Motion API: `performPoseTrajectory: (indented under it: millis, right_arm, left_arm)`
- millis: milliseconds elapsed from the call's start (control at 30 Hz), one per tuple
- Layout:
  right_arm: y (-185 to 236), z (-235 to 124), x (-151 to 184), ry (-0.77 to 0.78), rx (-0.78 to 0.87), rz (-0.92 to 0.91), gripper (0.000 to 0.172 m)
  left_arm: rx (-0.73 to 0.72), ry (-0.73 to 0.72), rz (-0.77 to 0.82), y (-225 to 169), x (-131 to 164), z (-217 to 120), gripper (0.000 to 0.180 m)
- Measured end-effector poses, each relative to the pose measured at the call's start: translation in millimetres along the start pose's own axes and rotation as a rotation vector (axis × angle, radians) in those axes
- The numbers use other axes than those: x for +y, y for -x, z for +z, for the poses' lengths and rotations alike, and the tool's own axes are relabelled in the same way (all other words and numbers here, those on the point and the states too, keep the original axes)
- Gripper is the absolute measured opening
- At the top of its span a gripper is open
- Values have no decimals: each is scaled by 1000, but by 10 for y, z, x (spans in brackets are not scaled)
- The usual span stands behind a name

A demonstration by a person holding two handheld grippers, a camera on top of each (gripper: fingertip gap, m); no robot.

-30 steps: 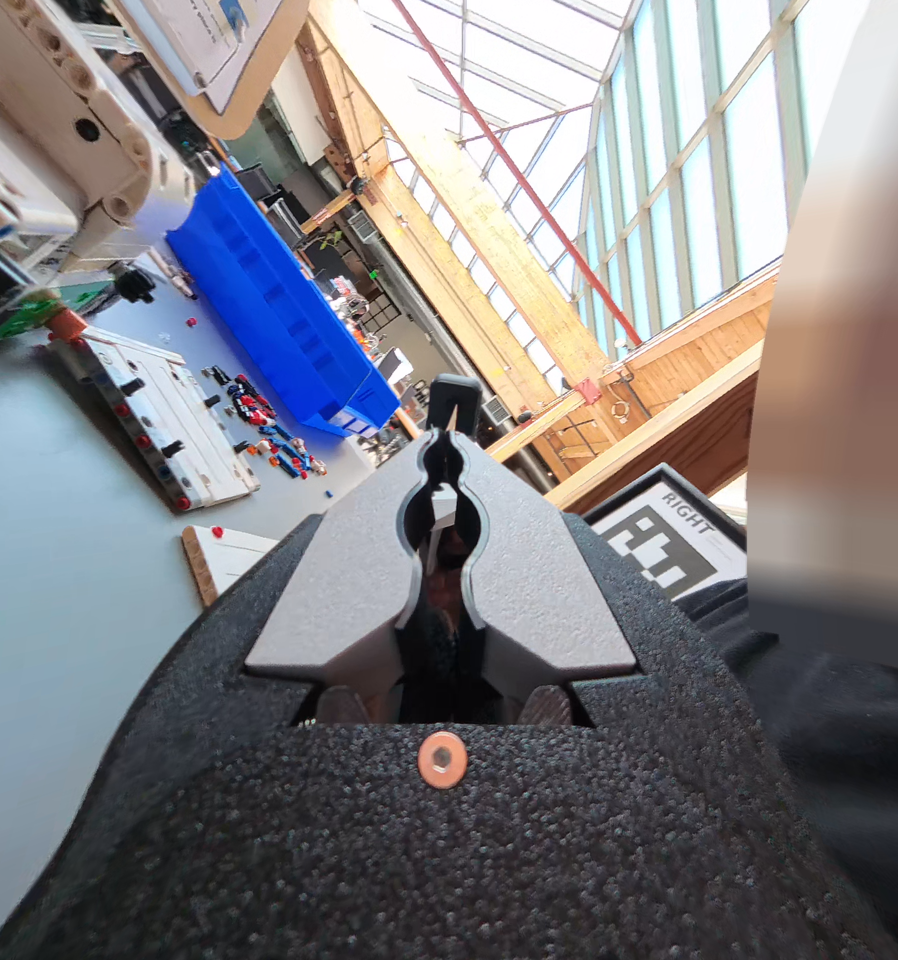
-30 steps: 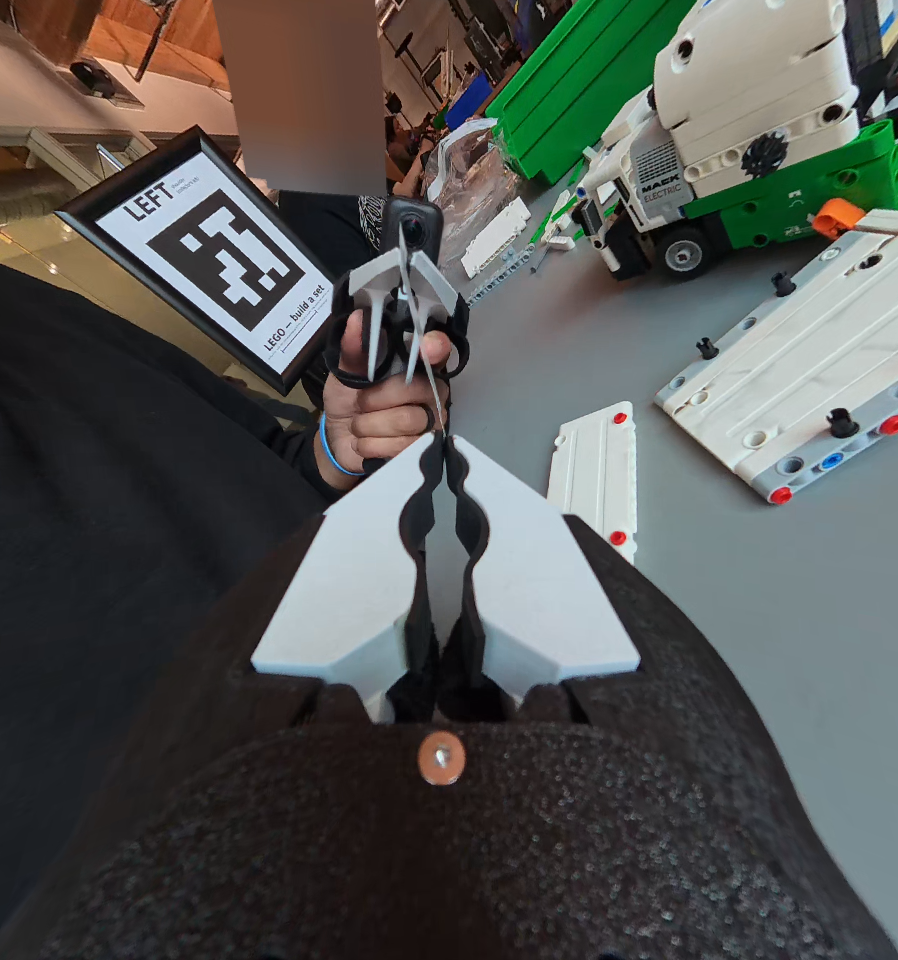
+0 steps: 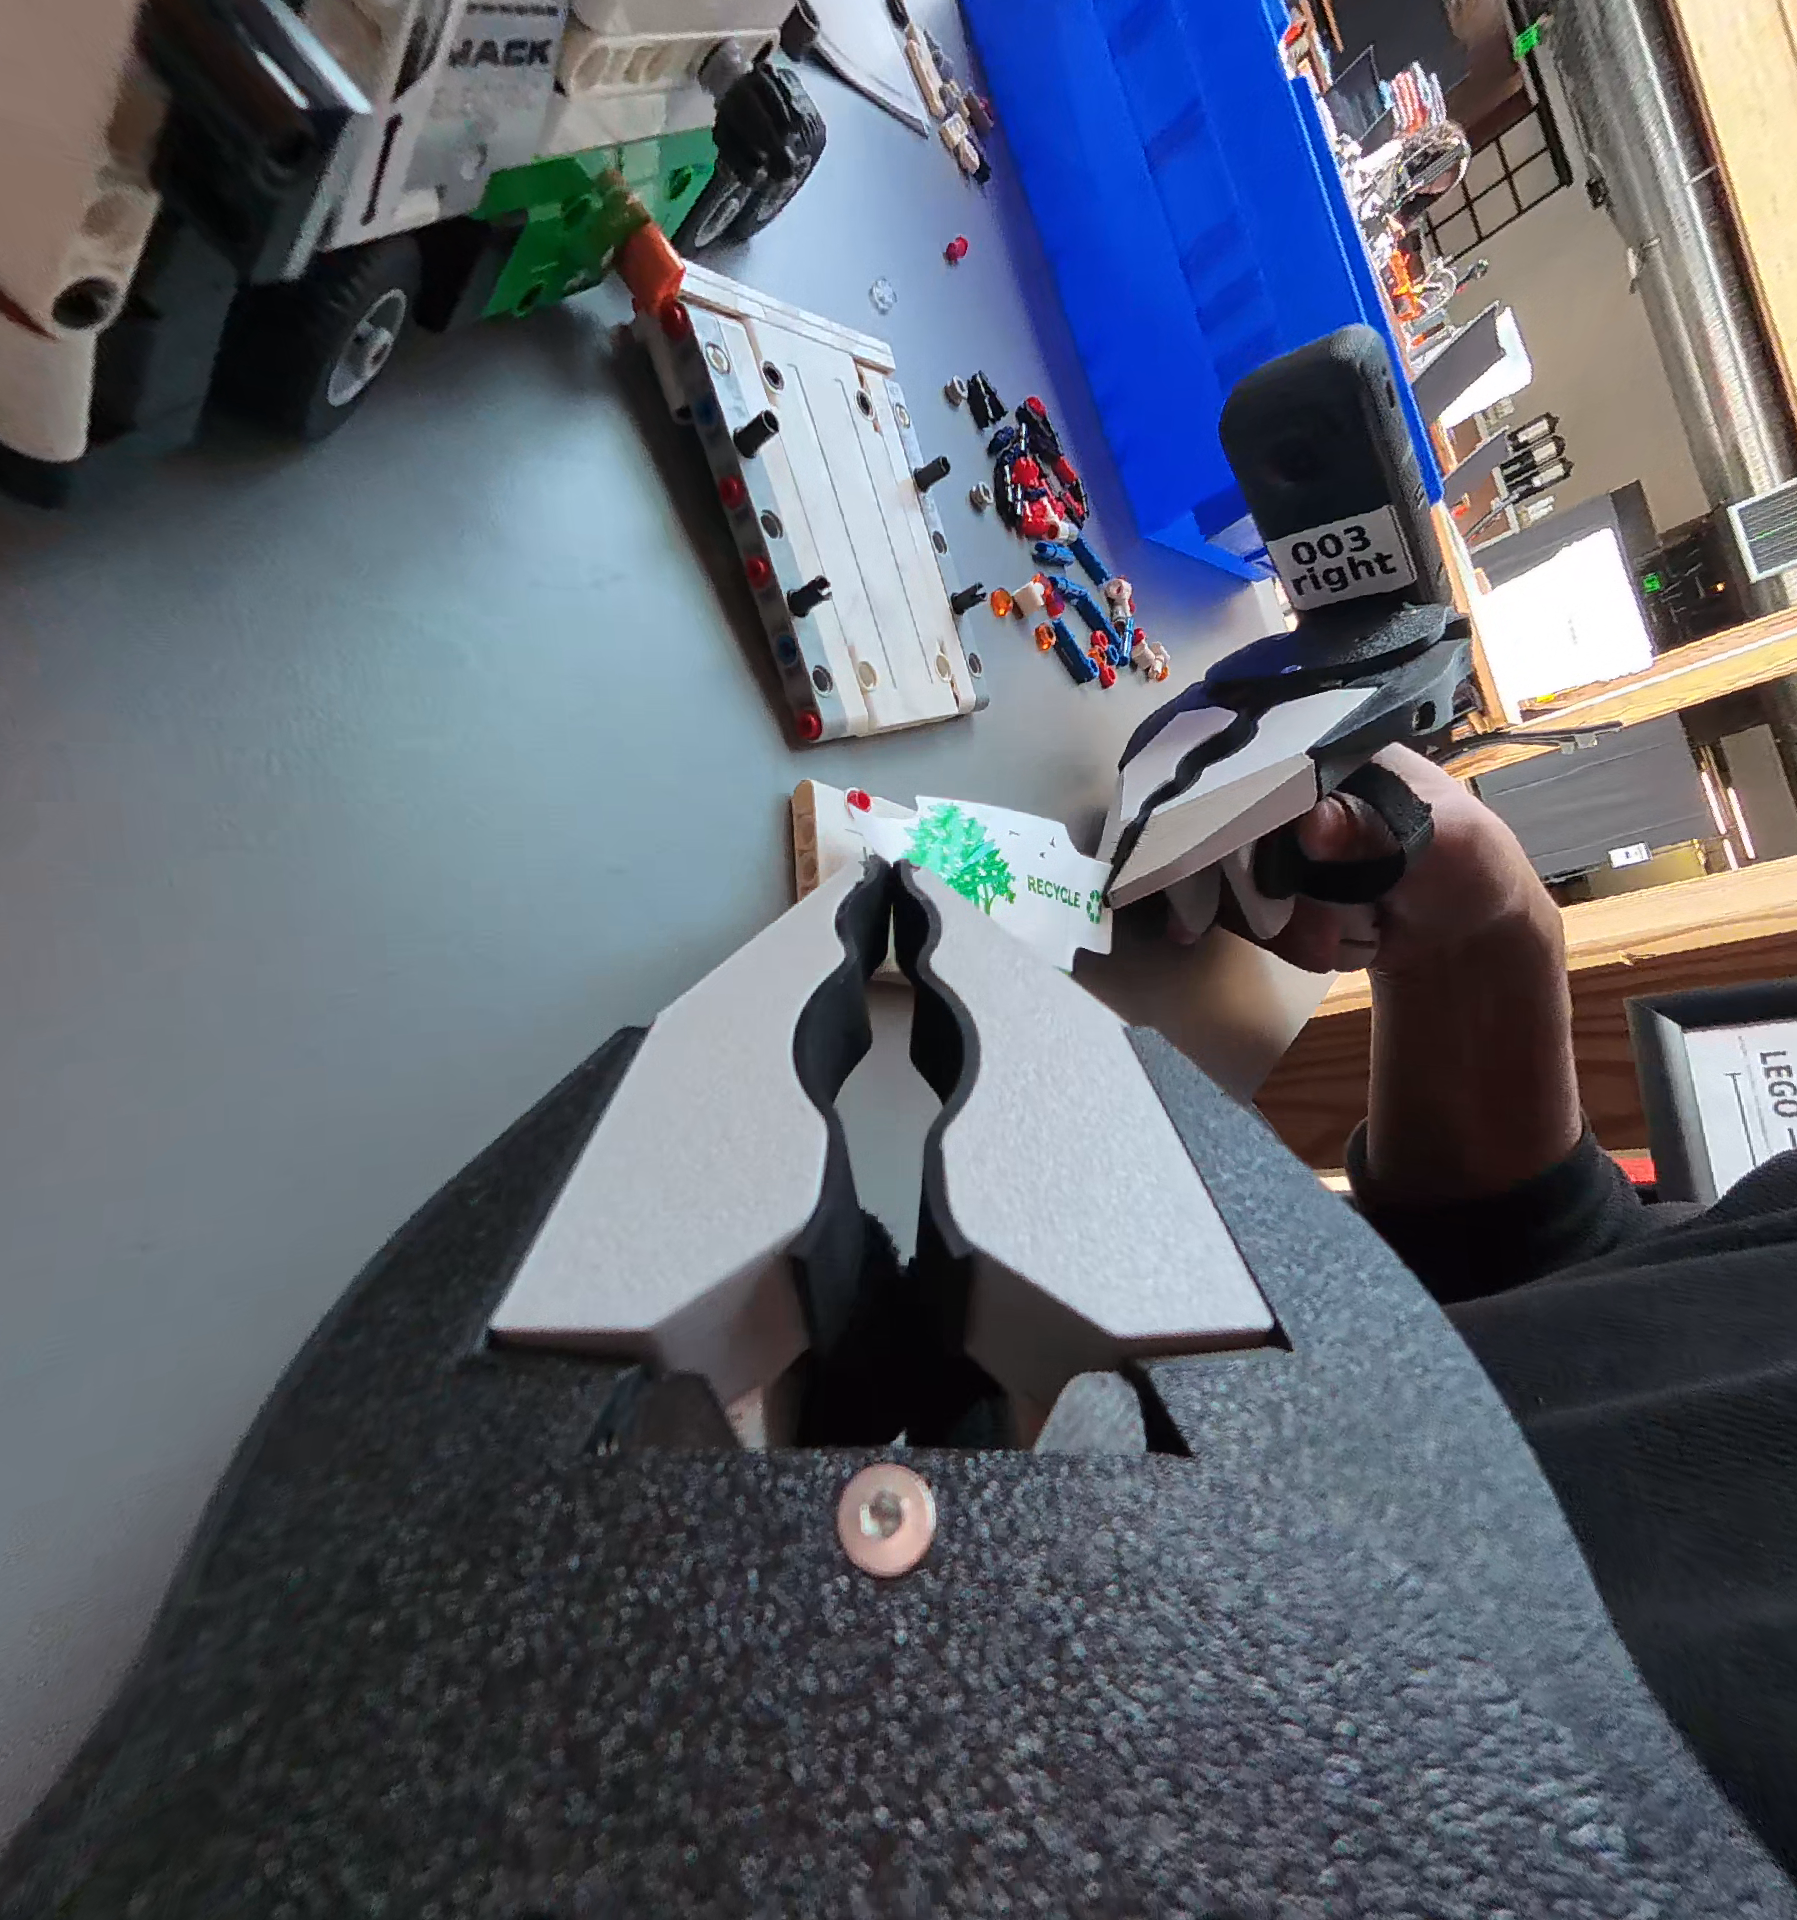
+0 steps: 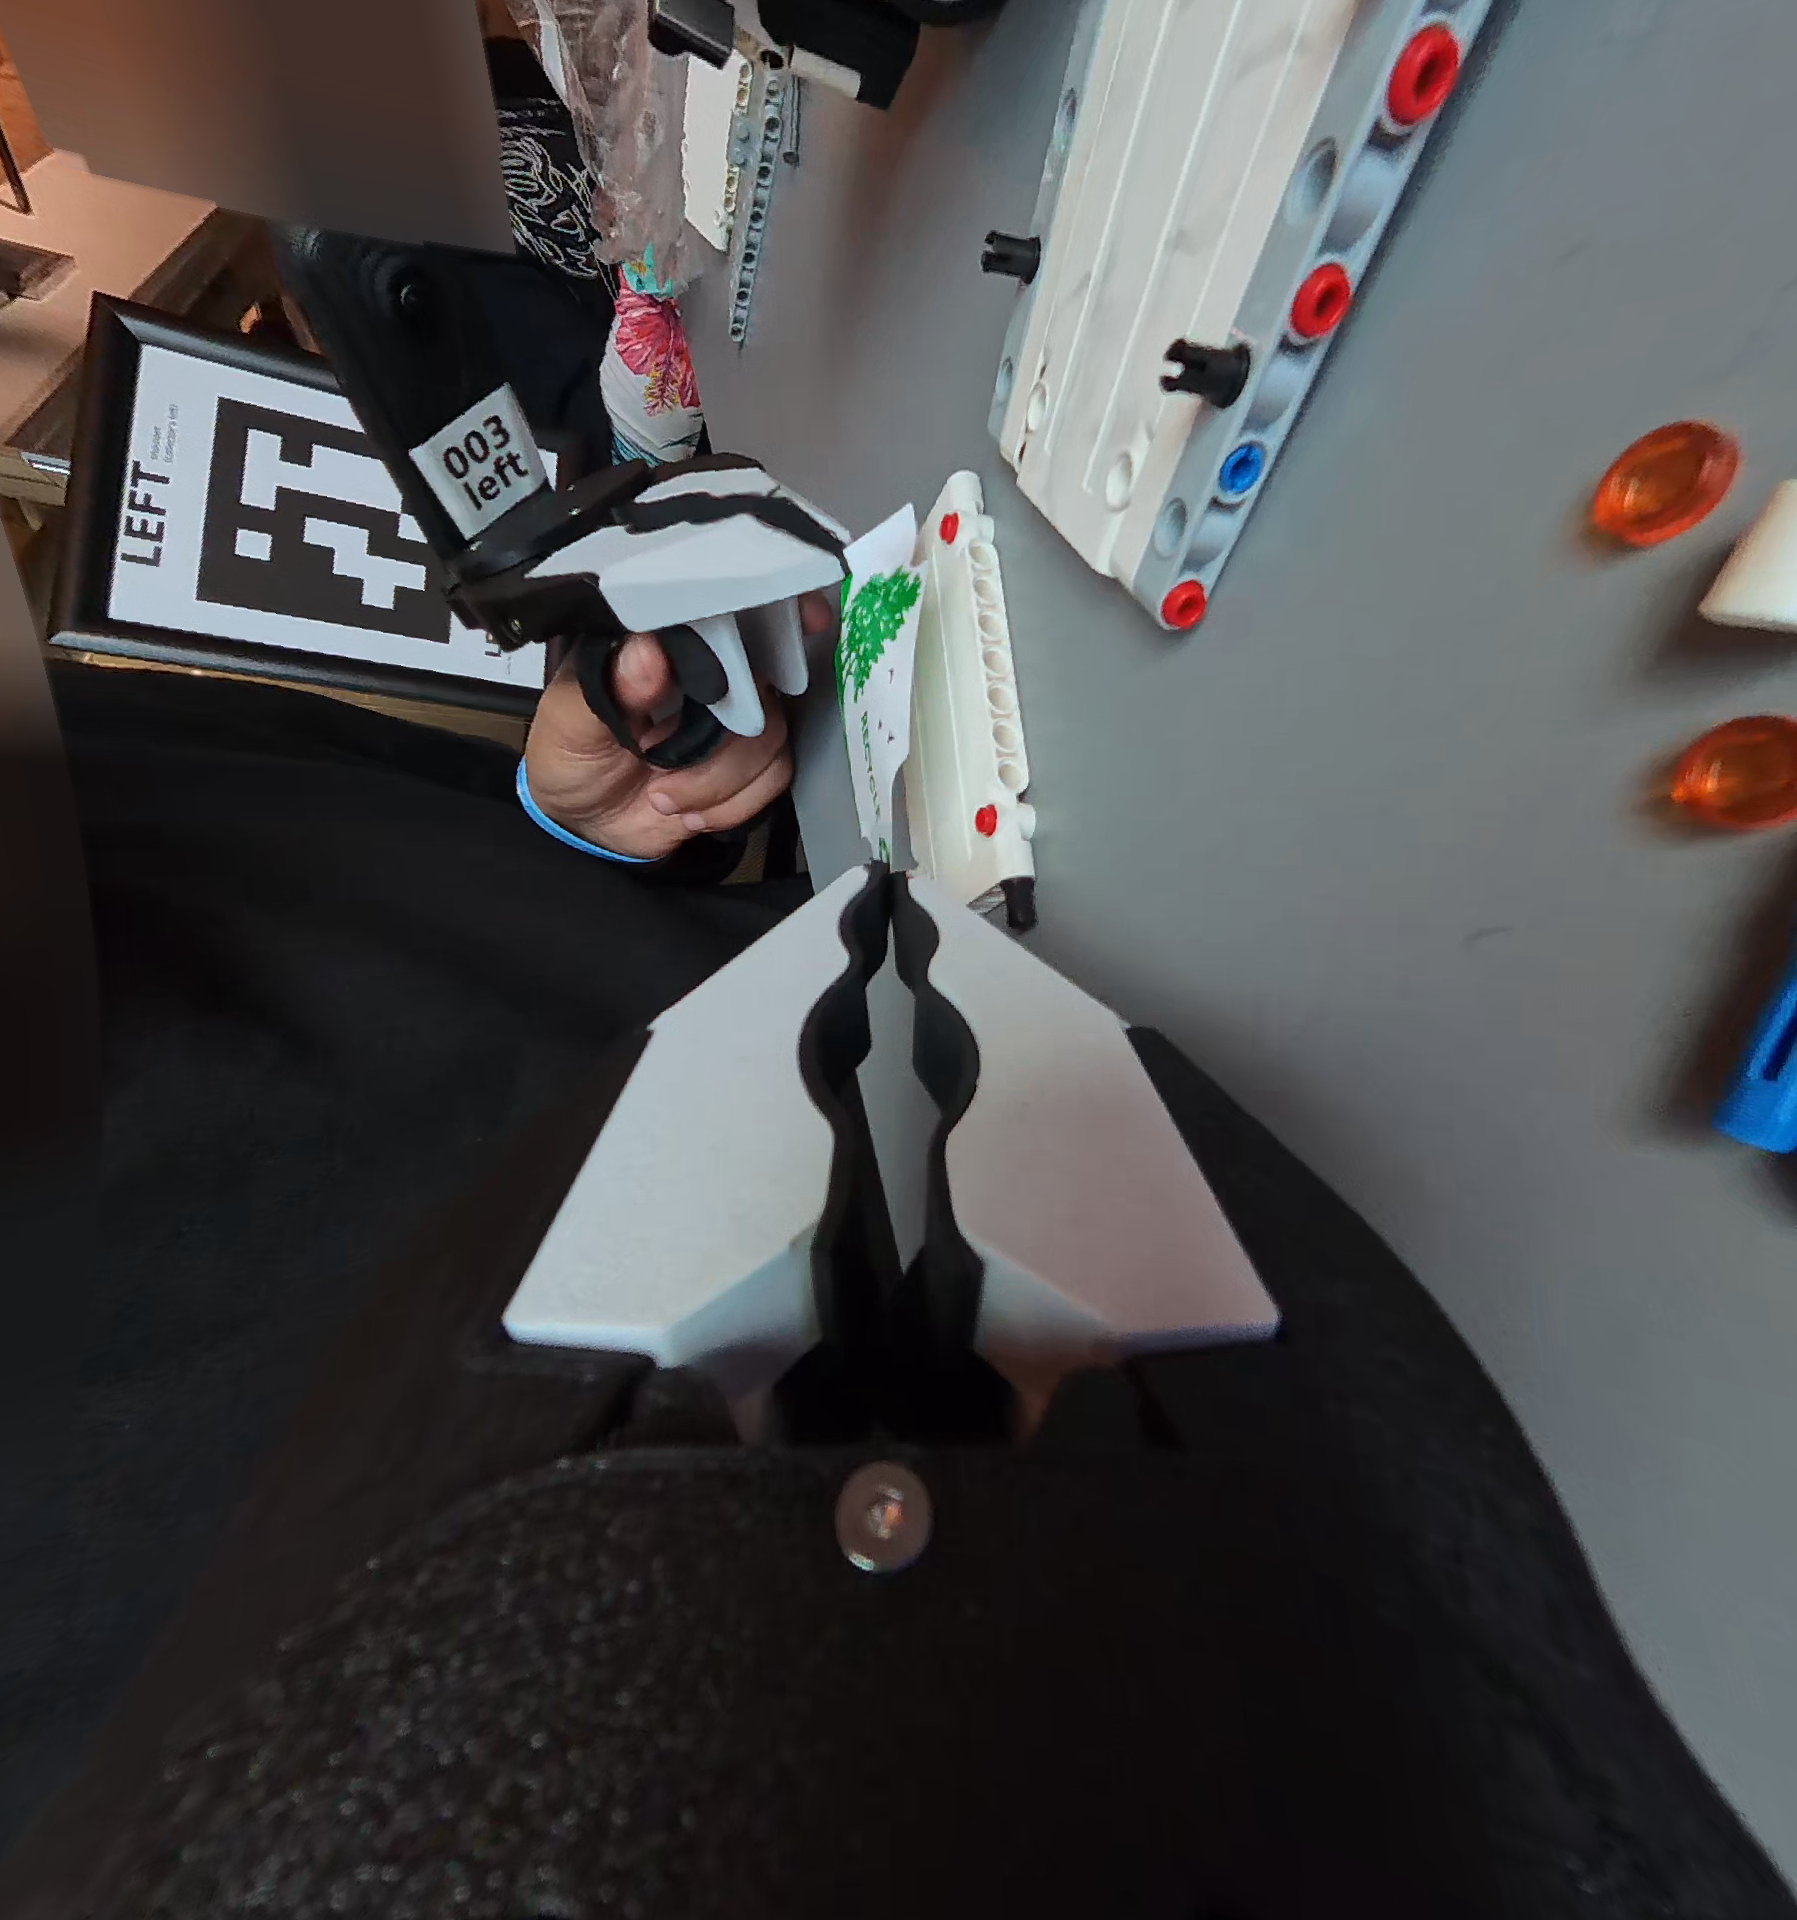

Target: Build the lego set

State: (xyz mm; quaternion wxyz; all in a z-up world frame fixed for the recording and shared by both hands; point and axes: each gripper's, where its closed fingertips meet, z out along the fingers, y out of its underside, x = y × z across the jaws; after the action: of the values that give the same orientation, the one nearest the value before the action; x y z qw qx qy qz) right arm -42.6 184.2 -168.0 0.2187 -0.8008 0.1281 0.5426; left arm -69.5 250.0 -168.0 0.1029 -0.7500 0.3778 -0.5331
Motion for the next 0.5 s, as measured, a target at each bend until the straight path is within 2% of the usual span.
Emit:
performPoseTrajectory:
  millis: [500]
  right_arm:
    - [-48, 54, 52, 99, 0, 94, 0]
  left_arm:
    - [-28, -5, 60, 16, -2, -9, 0]
